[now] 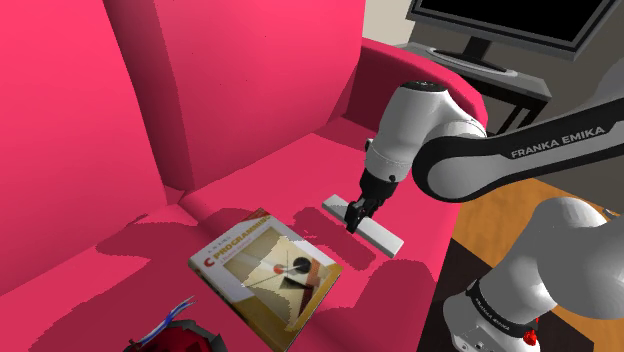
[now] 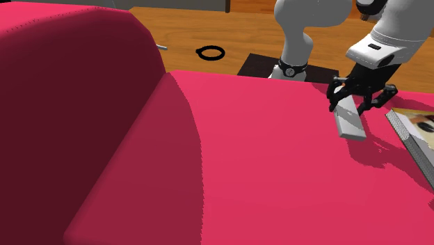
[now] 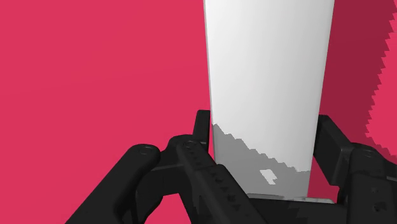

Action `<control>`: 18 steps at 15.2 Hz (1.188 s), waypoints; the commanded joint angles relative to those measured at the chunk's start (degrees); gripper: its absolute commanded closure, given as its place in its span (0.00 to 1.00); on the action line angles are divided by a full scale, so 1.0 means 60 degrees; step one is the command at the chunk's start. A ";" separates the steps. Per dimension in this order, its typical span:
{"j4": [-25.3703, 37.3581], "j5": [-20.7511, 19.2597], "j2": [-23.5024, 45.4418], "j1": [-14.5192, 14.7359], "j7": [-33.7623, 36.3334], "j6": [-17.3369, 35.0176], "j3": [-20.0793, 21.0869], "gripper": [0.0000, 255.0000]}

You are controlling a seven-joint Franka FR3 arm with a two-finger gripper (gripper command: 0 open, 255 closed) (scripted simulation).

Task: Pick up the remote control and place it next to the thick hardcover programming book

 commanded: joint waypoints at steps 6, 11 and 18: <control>-0.0043 0.0012 0.0058 0.0010 0.0016 0.0110 0.0021 1.00; -0.0043 0.0012 0.0058 0.0010 0.0016 0.0110 0.0021 0.00; 0.0611 -0.0061 -0.0861 0.0003 0.0007 -0.1462 -0.0133 0.00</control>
